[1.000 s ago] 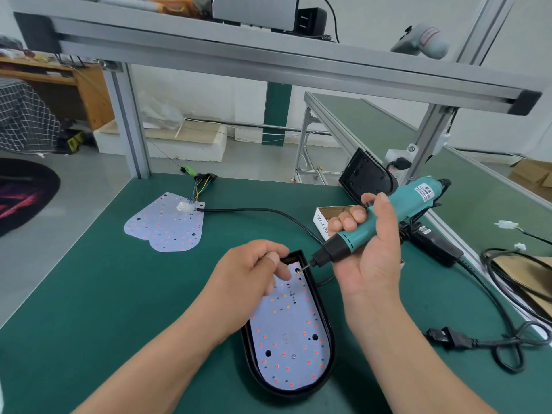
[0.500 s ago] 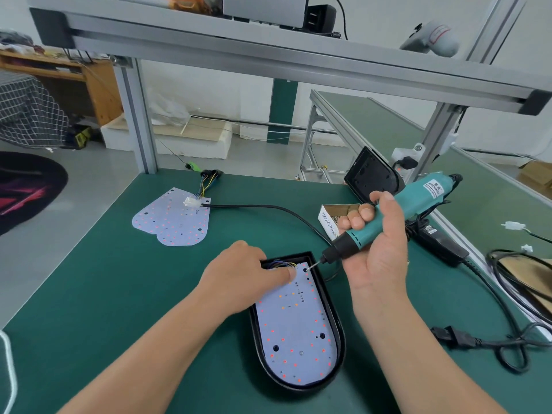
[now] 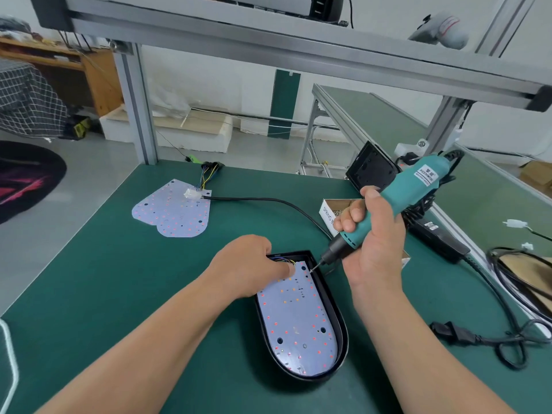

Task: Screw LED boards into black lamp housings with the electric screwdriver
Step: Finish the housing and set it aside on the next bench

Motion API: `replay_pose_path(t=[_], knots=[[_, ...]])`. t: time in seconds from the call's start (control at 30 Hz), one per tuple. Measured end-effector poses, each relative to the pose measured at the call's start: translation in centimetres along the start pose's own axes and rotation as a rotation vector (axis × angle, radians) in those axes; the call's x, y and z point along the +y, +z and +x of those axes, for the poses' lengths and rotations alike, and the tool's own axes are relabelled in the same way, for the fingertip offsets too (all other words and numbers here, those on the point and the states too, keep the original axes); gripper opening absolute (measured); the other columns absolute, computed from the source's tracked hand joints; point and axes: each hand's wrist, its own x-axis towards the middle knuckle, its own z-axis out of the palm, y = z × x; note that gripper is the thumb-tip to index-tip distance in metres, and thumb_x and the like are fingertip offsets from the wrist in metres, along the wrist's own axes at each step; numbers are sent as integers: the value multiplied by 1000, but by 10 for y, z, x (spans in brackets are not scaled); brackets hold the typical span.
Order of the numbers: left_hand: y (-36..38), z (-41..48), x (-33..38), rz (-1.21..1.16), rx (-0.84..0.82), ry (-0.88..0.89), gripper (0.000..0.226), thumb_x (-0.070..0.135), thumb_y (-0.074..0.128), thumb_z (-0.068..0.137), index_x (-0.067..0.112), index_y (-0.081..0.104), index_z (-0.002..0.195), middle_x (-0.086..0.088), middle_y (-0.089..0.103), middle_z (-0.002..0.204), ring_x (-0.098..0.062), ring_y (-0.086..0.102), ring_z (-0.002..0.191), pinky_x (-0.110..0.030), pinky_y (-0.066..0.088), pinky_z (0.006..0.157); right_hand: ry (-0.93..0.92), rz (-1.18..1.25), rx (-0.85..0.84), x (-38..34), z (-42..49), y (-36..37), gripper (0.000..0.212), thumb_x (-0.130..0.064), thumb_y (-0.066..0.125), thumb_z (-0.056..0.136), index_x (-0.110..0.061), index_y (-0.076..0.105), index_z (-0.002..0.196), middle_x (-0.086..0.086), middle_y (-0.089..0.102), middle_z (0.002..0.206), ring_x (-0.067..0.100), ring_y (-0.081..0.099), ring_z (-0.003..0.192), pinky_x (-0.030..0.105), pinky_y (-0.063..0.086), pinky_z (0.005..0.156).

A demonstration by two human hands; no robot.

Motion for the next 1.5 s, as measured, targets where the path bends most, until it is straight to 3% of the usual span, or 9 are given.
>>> replay_pose_path(t=[0.9,1.17,1.37,1.5], knots=[[-1,-1,2,-23,-12,1,50,51,75,83,19,38,70,4,38,63,-22,36,58,-32,27,58,-2,-108,-83,2,-9,10,9,-17,65,92,-22,66,85,2,45,66,19,40,52,30,39,54],[1,2,2,-18,-9,4,51,52,76,82,19,39,70,4,39,61,-22,36,56,-31,27,57,-44,-241,-250,4,-14,15,2,-20,66,88,-19,64,88,3,43,63,20,41,50,30,39,54],[1,2,2,-6,-21,-9,52,53,78,81,20,40,69,5,38,58,-22,36,55,-32,27,57,-29,-323,-384,5,-15,18,17,-15,62,91,-20,52,77,1,40,60,24,38,50,34,41,55],[0,3,3,-2,-34,-6,51,52,78,82,20,40,70,4,40,58,-21,38,52,-31,27,56,10,-338,-443,4,-15,18,11,-15,62,89,-22,58,80,0,43,60,23,40,50,36,40,57]])
